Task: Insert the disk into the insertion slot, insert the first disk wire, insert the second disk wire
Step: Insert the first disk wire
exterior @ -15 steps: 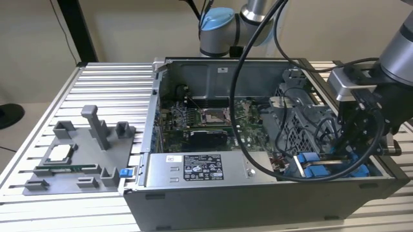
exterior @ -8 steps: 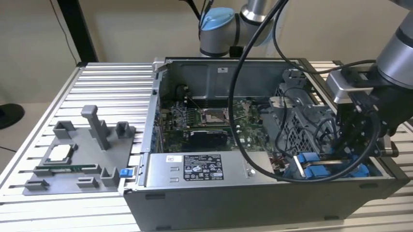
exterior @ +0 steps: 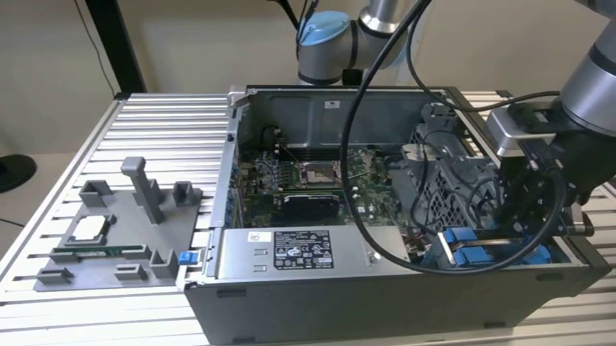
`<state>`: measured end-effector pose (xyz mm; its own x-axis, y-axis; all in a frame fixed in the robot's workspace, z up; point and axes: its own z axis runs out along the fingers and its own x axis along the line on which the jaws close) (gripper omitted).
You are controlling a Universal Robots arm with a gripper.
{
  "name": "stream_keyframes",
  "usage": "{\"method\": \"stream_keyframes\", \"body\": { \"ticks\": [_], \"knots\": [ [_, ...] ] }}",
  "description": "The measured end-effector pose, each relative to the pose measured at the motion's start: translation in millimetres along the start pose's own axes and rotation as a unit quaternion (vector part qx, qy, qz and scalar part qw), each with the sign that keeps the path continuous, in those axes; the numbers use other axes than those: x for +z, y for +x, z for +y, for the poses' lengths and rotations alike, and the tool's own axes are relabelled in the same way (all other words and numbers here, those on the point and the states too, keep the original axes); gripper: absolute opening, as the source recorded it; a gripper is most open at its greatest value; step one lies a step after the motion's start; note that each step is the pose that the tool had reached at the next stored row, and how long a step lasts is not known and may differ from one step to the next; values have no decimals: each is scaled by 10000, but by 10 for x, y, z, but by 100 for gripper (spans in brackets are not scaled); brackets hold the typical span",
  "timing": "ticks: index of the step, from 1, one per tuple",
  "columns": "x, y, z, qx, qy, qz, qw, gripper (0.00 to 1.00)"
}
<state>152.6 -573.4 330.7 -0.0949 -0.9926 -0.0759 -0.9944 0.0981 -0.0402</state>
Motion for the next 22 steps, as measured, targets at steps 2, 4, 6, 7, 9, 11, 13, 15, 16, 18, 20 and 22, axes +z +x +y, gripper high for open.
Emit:
{"method": "stream_keyframes", "body": {
  "ticks": [2, 4, 6, 7, 9, 11, 13, 15, 16, 18, 20, 22],
  "knots": [
    [-37, -2, -2, 5, 0, -1, 10000, 100],
    [-113, -8, -5, 6, 0, 1, 10000, 100],
    [-185, -14, -7, 7, 1, 4, 10000, 100],
    [-221, -17, -9, 6, 0, 3, 10000, 100],
    [-301, -22, -12, 6, -2, 7, 10000, 100],
    [-380, -29, -16, 7, -2, 6, 10000, 100],
    [-414, -31, -17, 6, -2, 7, 10000, 100],
    [-415, -31, -17, 6, -2, 6, 10000, 100],
    [-416, -31, -17, 6, -2, 11, 10000, 100],
    [-416, -32, -18, 6, -2, 14, 10000, 100],
    [-416, -32, -19, 6, -2, 14, 10000, 100],
    [-416, -31, -20, 6, -2, 14, 10000, 100]
  ]
}}
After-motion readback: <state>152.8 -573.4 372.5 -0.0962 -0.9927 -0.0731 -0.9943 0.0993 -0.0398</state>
